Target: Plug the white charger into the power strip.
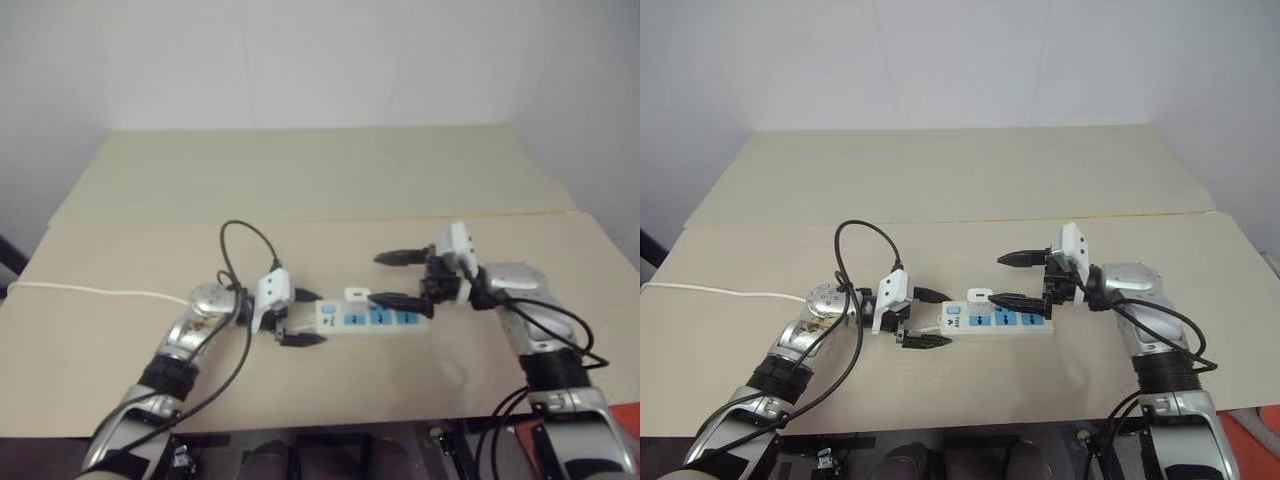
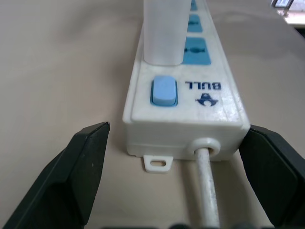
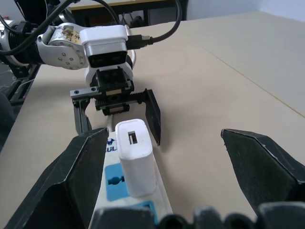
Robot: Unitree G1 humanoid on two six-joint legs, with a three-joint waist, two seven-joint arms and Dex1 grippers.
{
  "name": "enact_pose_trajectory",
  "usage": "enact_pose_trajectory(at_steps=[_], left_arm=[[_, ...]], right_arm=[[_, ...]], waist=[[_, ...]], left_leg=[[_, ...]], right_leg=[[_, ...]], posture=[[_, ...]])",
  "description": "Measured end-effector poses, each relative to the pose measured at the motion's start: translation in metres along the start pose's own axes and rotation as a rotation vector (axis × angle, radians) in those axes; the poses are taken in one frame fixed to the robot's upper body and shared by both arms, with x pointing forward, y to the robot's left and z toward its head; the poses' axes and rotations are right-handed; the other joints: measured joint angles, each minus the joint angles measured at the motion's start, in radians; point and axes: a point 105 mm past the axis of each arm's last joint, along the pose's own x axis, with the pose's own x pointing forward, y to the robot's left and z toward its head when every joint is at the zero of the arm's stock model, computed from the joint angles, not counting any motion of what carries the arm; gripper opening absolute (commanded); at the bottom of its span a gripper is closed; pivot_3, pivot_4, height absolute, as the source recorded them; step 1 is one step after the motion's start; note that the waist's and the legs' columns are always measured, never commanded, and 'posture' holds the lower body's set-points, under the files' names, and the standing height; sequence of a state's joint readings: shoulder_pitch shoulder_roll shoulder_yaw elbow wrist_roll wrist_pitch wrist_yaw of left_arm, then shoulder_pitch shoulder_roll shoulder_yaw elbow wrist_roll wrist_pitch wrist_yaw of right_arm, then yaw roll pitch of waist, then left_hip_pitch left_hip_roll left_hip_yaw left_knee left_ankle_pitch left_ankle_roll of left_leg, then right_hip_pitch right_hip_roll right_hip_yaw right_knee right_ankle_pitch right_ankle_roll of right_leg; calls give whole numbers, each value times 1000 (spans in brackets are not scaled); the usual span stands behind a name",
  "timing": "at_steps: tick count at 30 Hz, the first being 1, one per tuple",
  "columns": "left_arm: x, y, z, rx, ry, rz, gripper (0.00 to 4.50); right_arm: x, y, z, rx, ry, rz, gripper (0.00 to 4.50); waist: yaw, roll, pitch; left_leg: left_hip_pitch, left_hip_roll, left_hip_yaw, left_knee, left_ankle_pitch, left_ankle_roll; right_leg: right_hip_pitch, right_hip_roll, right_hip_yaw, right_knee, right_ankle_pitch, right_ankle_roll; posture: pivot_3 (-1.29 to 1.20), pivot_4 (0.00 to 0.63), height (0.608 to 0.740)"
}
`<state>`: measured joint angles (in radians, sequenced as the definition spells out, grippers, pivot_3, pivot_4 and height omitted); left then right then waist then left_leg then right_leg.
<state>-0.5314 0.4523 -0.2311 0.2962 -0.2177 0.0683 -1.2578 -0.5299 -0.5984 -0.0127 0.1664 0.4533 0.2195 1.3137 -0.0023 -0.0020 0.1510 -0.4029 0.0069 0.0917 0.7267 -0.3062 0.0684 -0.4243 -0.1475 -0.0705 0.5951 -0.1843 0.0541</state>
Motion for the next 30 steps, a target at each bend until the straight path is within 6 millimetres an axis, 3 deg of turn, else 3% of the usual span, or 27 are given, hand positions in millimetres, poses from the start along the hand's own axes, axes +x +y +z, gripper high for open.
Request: enact_pose_trajectory(at_steps=[4, 8, 13, 16, 23, 30], left_arm=[[-19, 4, 25, 38, -51, 20, 4460], [-52, 3, 40, 60, -36, 43, 4460], [-77, 2, 43, 77, 14, 94, 4460], [-90, -2, 31, 43, 49, 123, 4460], [-89, -17, 29, 29, 43, 115, 4460], [-87, -20, 32, 29, 34, 104, 4460]], right_arm=[[-18, -2, 7, 0, -2, -51, 4500], [-43, -3, 5, 18, 19, -131, 4500], [-79, -2, 2, 30, 66, -234, 4500], [-106, 1, -12, 55, 152, -302, 4500], [-154, 7, -41, 97, 296, -439, 4500], [-160, 14, -38, 63, 305, -469, 4500]], waist=[[0, 0, 1], [-1, 0, 1], [6, 0, 1], [8, 0, 1], [11, -1, 1], [11, -1, 1]], left_leg=[[0, 1, 0, 0, 0, 0], [1, 1, 0, 0, 0, 0], [2, 0, 0, 0, 0, 0], [3, 0, 1, 0, 0, 0], [4, 1, 2, 0, 0, 0], [5, 1, 3, 0, 0, 0]], right_leg=[[0, 0, 0, 0, 0, 0], [0, 0, 0, 0, 0, 0], [1, 0, 0, -1, 0, 1], [1, 0, 1, -1, -1, 1], [2, 0, 3, -1, -1, 1], [2, 0, 3, -1, -2, 1]], posture=[[0, 150, 740], [0, 150, 740], [0, 150, 740], [0, 150, 740], [0, 150, 740], [0, 150, 740]])
